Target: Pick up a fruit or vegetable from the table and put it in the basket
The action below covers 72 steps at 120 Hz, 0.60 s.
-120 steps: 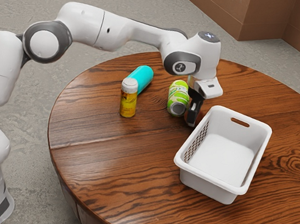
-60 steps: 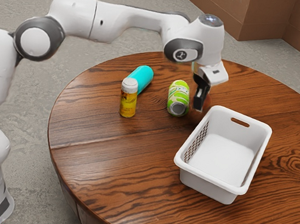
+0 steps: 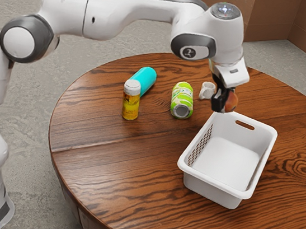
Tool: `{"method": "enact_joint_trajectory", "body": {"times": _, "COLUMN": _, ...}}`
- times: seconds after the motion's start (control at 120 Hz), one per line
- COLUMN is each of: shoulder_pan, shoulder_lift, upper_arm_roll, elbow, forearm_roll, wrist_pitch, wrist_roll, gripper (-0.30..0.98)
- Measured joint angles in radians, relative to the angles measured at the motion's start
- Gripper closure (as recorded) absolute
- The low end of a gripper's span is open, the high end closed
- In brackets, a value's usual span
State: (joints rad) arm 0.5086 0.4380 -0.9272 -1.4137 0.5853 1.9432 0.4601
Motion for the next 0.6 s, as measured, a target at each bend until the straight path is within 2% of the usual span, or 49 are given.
{"method": "enact_joint_trajectory", "body": {"times": 0.442, "shoulder_pan": -0.05, "shoulder_lift": 0.111, "upper_arm_roll": -0.002, "elbow": 0.01, "forearm_roll": 0.037, "wrist_pitch": 0.031, "wrist_roll": -0.004, "gripper": 0.29}}
{"method": "enact_joint_trajectory", "body": {"times": 0.6, "shoulder_pan": -0.068, "shoulder_lift": 0.12, "upper_arm_roll": 0.0, "elbow": 0.01, "forearm_roll": 0.062, "wrist_pitch": 0.039, "wrist_roll": 0.0, "gripper": 0.11}}
